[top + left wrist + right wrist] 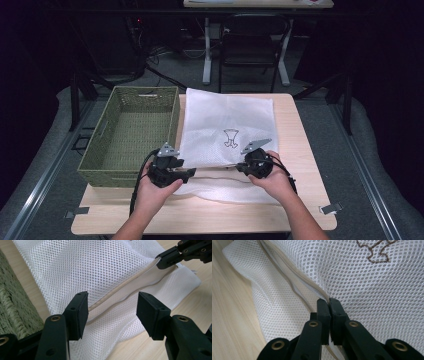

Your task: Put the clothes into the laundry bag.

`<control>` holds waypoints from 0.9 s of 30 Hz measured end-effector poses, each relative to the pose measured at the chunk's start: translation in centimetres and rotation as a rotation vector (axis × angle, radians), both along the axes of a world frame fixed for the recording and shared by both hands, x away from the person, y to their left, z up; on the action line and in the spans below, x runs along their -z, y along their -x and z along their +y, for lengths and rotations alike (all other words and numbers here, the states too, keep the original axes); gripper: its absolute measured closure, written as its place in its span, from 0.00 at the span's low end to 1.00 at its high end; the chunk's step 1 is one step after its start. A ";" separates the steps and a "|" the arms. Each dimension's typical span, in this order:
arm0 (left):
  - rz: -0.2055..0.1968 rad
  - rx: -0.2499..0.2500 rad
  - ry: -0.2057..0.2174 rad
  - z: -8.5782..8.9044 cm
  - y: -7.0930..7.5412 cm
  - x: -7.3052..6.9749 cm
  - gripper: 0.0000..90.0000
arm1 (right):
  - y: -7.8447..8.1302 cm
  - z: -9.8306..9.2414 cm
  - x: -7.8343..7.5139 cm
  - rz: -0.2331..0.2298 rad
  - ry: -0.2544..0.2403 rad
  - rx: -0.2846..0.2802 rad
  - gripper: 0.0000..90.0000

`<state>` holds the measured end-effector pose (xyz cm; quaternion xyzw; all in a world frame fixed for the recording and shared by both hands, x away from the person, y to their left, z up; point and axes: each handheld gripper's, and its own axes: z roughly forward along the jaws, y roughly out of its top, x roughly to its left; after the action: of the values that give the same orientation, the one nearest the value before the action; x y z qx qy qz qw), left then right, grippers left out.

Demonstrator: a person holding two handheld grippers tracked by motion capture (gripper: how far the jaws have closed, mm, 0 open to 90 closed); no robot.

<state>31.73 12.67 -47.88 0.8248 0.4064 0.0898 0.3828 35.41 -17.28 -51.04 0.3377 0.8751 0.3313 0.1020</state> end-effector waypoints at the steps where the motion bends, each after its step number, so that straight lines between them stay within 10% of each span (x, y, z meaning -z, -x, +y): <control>1: -0.001 0.000 0.001 0.0 0.0 0.1 0.48 | 0.0 -0.1 0.1 0.000 0.000 0.000 0.98; 27: 0.011 0.024 -0.003 0.0 0.6 0.9 0.48 | 0.5 -0.3 0.6 -0.028 -0.013 0.001 0.82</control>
<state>31.08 12.67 -48.82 0.8307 0.3984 0.0813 0.3803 34.90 -17.63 -51.68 0.3340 0.8714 0.3415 0.1122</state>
